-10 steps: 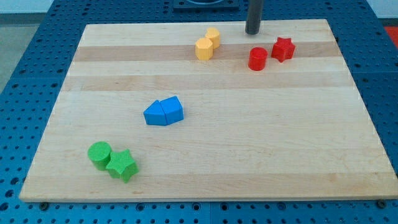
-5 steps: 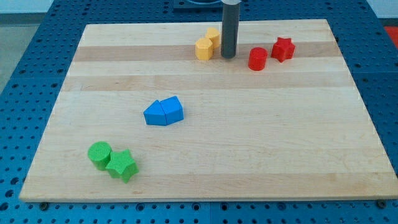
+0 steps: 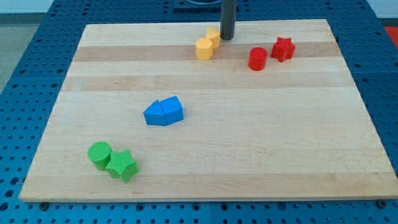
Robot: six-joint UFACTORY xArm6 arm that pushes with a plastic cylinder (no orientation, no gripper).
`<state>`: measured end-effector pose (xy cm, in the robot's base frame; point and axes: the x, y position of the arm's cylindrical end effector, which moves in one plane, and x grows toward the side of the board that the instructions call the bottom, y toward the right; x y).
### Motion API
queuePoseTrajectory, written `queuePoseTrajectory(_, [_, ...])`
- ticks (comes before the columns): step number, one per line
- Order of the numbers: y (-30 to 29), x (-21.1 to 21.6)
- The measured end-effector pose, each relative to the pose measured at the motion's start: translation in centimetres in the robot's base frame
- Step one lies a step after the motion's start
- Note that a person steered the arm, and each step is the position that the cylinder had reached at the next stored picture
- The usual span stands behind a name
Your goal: Place your arm in between the yellow blocks
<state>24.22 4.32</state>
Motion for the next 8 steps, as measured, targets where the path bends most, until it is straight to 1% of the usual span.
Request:
queuePoseTrajectory(1, [-3.7,-0.5])
queuePoseTrajectory(3, [-4.1,-0.3])
queuePoseTrajectory(5, [-5.7,5.5])
queuePoseTrajectory(6, [-6.6,5.6])
queuePoseTrajectory(7, [-6.2,5.6])
queuePoseTrajectory(8, [-2.5,4.7])
